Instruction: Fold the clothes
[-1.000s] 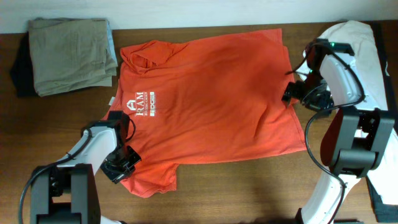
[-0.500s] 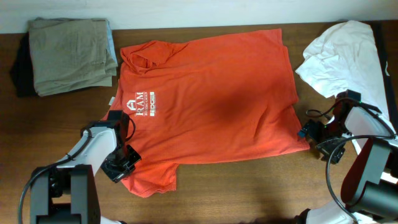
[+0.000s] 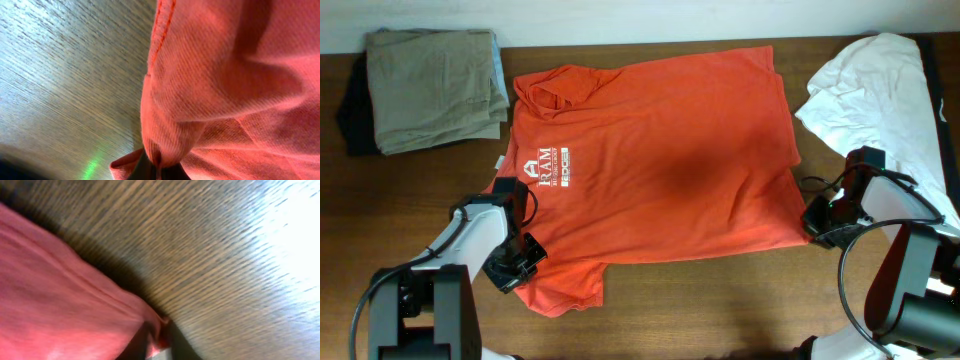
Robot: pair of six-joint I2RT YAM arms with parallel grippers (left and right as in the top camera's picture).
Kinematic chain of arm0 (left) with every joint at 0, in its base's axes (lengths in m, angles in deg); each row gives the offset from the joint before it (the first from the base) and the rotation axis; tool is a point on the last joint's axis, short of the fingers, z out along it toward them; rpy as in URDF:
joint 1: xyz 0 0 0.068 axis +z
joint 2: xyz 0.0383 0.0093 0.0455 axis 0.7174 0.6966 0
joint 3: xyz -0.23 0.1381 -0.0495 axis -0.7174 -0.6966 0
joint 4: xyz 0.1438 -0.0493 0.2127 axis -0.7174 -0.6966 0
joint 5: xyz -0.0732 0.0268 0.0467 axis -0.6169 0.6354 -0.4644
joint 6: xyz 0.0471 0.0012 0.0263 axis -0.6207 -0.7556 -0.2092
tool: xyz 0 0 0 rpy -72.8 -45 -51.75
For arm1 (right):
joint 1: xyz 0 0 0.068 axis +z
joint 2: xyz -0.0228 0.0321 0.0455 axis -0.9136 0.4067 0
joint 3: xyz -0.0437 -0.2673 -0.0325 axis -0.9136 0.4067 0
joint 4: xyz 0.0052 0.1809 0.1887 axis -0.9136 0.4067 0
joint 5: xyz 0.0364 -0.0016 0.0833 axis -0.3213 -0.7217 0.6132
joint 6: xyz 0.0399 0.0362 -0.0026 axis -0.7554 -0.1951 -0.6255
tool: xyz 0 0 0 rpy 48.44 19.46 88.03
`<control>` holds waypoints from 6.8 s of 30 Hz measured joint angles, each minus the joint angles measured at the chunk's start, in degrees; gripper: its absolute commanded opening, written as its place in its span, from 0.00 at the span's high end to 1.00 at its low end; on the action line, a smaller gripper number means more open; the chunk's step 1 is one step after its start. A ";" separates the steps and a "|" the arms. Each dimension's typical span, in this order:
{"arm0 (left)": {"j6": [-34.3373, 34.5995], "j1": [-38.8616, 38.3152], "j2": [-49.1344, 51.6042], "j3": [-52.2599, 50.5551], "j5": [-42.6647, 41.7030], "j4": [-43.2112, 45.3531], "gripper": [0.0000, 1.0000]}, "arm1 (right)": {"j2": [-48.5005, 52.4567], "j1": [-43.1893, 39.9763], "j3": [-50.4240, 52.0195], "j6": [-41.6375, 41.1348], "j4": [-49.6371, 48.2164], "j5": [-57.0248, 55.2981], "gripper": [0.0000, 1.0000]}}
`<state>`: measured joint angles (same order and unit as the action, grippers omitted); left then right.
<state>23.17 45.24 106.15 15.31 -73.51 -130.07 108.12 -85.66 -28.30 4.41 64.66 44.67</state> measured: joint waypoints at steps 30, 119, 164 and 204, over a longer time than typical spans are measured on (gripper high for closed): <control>-1.27 0.00 -17.90 9.77 0.66 7.23 0.99 | -22.95 1.51 -2.56 -1.44 -7.17 7.96 0.96; -13.05 -1.25 20.13 29.99 2.51 43.25 1.00 | 34.51 19.67 -69.35 19.02 -8.92 -1.05 0.02; -17.25 0.74 2.29 30.29 4.59 16.17 1.00 | 51.19 18.99 -94.16 4.52 10.62 -14.99 0.96; -12.11 4.81 1.92 29.62 8.37 -2.62 0.57 | 48.65 15.30 -90.62 9.27 49.94 -12.44 0.39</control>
<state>11.06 50.05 108.07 44.92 -65.14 -132.69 156.77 -70.36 -118.92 13.68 114.60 32.23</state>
